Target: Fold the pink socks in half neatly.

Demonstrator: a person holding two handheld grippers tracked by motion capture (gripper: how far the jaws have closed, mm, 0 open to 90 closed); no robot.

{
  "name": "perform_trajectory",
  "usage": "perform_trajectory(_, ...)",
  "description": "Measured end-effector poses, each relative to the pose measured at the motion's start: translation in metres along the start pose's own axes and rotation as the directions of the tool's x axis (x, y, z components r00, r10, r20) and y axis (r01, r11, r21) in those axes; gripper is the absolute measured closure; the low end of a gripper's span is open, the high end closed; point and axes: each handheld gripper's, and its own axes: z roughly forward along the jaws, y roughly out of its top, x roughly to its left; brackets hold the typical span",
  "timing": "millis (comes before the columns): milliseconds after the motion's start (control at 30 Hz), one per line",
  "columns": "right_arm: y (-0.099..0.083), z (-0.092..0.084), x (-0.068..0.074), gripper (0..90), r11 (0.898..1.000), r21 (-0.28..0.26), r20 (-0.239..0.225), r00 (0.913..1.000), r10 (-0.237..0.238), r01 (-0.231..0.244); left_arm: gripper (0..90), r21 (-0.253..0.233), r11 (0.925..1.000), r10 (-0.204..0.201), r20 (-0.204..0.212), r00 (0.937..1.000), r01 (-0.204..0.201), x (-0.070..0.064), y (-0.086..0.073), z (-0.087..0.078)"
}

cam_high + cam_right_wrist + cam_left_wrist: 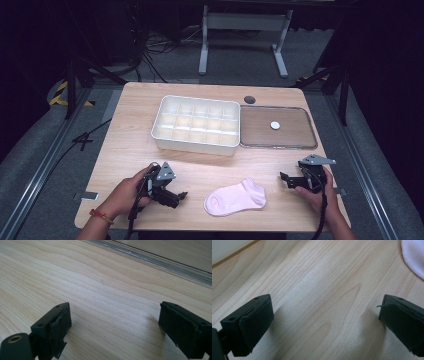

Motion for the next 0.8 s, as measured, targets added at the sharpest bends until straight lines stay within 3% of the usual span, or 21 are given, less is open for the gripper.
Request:
perform_trajectory(333,-0.0004,-0.0007,0.0008,11.7,1.000,-0.001,0.002,1.0000,0.009,-0.009,0.0,0.003,0.9997,0.023,0.014,0.9996,-0.023,0.0037,0.0014,0.0009)
perform_trajectory(533,-0.0026,-0.0037,0.0009,17.3,1.000,-0.012,-0.015,0.9999,-0.003,0.003,0.0,-0.006,0.9999,0.014,0.022,0.9997,-0.013,0.0024,0.0002,0.0011)
perform_trajectory(633,-0.0028,-0.0041,0.0006,21.4,1.000,-0.021,-0.028,0.9995,-0.012,0.012,0.0,-0.001,0.9994,0.035,0.029,0.9990,-0.035,0.0043,0.0010,0.0008)
perform_trajectory(800,-0.0039,-0.0064,0.0009,25.1,0.999,-0.039,-0.048,0.9985,-0.027,0.025,0.0,0.000,0.9993,0.038,0.032,0.9988,-0.038,0.0044,0.0014,0.0010)
